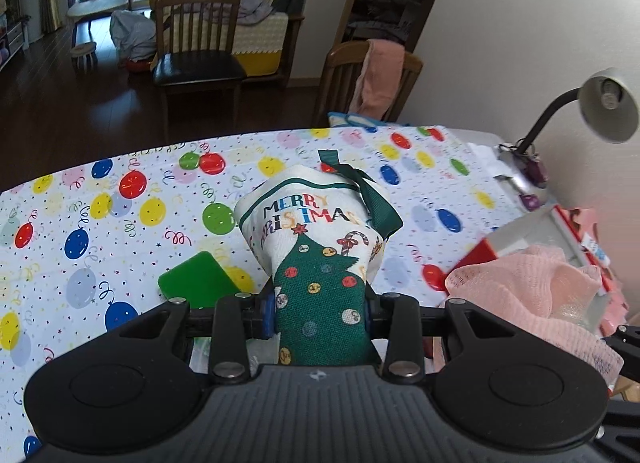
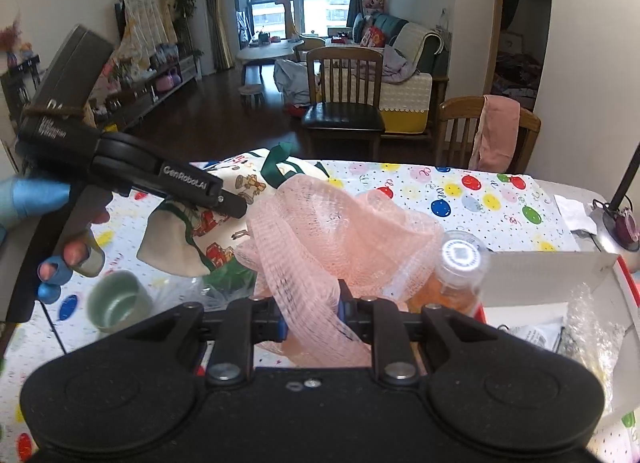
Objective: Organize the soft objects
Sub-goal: 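Lift the Christmas bag and pink pouf and carry both over the red box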
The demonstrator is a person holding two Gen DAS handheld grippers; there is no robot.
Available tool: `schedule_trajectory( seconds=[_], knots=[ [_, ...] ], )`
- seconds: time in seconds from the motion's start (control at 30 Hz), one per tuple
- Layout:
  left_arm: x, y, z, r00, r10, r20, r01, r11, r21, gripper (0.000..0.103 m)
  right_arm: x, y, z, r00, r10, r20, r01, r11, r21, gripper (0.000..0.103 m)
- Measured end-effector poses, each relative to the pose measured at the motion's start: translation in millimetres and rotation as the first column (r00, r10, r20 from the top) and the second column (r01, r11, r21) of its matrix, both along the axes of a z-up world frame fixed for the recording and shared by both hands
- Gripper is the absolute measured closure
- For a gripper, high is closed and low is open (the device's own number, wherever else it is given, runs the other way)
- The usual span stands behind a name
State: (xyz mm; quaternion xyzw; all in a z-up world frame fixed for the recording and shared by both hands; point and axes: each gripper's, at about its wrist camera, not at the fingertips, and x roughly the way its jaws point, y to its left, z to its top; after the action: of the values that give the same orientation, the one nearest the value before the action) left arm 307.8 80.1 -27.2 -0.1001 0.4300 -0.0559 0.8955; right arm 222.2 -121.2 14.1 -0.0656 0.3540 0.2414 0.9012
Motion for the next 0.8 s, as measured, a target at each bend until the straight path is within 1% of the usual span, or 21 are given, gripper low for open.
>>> schedule_trajectory(
  seconds=[0.3,0.57,0.8],
  knots=[
    [-40,-13,31,0.999,-0.006,0.042,0.007,1.0,-0.024,0.067,-17,-44,26,1.0,-0.022,-0.009,0.023,0.996,0.088,0.083],
    [-72,-34,52,0.997,-0.034,0.066,0.037,0.998,-0.047,0.066,-22,-92,38,0.998,-0.061,-0.008,0.062,0.989,0.131,0.083],
    [-91,-65,71,0.993,-0.074,0.095,0.082,0.994,-0.077,0.067,-23,-137,47,0.995,-0.098,0.003,0.097,0.985,0.145,0.083]
  ],
)
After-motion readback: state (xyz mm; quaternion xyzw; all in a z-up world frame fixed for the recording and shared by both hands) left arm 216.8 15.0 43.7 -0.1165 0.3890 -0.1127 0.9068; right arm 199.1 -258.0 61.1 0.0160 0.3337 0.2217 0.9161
